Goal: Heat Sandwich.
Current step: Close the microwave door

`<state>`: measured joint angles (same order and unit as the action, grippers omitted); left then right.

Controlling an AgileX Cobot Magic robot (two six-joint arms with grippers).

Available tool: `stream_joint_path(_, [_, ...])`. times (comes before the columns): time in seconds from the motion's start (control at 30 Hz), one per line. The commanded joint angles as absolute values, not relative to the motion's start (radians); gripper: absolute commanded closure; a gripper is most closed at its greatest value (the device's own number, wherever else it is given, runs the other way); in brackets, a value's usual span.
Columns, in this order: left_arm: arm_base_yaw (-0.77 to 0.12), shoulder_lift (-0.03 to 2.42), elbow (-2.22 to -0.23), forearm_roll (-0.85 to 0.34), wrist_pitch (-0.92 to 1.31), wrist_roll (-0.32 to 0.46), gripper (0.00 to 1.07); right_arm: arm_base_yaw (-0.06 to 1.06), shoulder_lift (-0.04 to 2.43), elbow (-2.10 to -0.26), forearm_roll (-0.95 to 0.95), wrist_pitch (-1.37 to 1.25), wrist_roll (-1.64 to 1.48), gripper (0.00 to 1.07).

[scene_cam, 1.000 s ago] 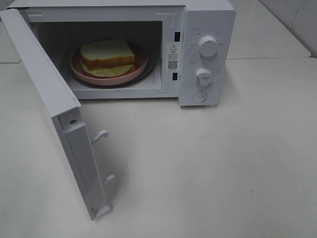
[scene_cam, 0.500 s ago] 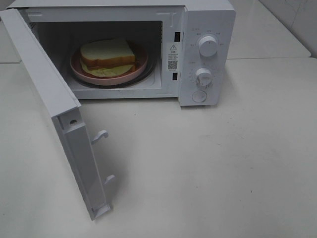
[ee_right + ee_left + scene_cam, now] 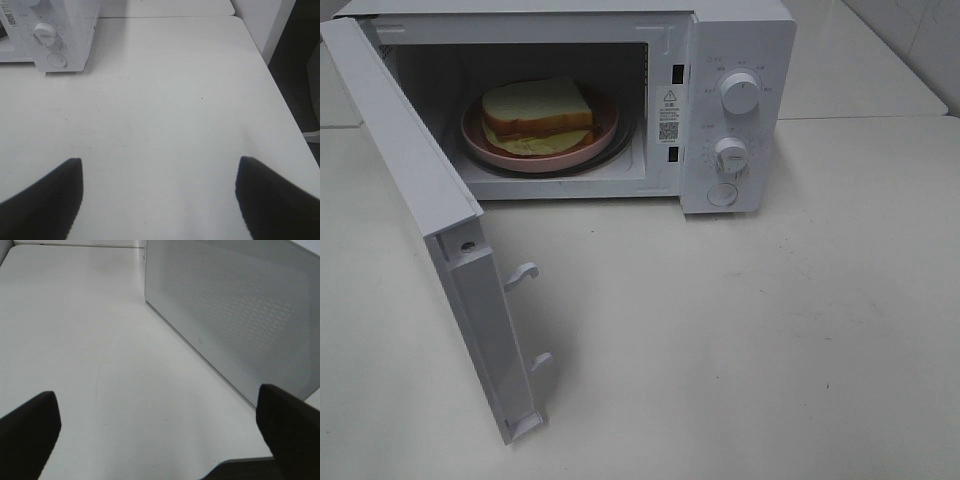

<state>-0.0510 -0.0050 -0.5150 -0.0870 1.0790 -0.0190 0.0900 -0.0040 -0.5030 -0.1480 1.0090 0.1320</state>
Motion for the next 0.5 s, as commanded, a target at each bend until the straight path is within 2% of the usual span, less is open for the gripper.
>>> stream_joint_path(0.03, [-0.049,-0.022,-0.515,-0.09,1.073,-0.017,0.07,0.084,-0.031,-0.501,-0.146,0.996,0.128,0.31])
stream_joint_path(0.27, [-0.049,-0.01,-0.517,-0.086,1.07,-0.021,0.08,0.084,-0.031,-0.501,-0.146,0.996,0.128,0.31])
stream_joint_path(0.5, [-0.049,0.091,-0.542,-0.081,1.01,-0.022,0.22,0.084,-0.031,-0.501,-0.146,0.996,0.128,0.31])
